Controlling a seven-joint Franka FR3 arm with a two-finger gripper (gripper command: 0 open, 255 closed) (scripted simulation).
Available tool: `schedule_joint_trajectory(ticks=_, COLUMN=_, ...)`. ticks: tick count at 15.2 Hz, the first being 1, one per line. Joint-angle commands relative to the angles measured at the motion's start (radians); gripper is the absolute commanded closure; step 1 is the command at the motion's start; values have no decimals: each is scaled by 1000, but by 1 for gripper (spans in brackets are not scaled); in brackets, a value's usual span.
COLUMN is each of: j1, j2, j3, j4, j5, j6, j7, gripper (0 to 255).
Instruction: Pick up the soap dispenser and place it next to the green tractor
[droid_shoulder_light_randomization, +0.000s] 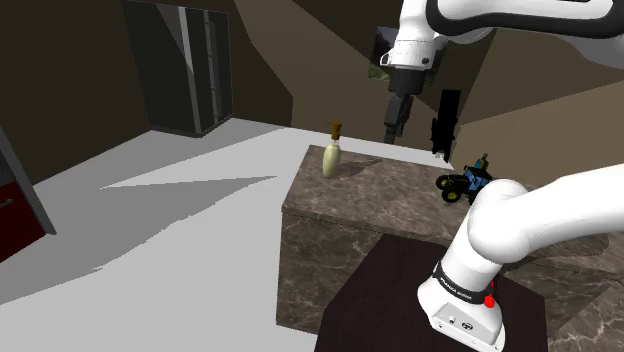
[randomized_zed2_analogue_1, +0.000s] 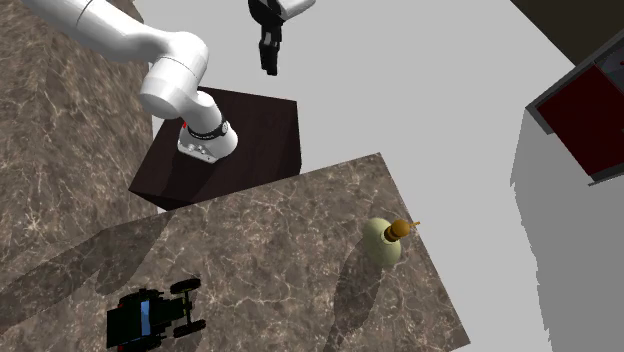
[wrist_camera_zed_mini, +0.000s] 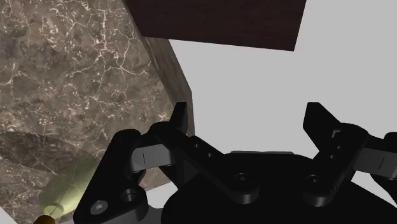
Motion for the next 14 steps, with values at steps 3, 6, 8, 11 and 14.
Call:
schedule_joint_trajectory(ticks=3, j1=-10, j2=50, j3=-27, j4=9, j5=-22, j6=47, j7=-32, gripper=0)
schedule_joint_trajectory(ticks=6, j1=-23, j2=130, j3=-66, j4=30, j5=-50, j6=116, j7=-78, gripper=0)
schedule_joint_trajectory(ticks=8, j1=-31, j2=187, j3=-92, j4=51, j5=-64, j6=159, j7=-108, gripper=0)
schedule_joint_trajectory(ticks=11, j1=-41, j2=277, j3=-130, j4=92, j5=-78, j6=220, j7=-153, gripper=0)
schedule_joint_trajectory(ticks=14, j1=-49, j2=371, j3=-167, j4=143, j5=-84, j6=274, j7=-197, gripper=0)
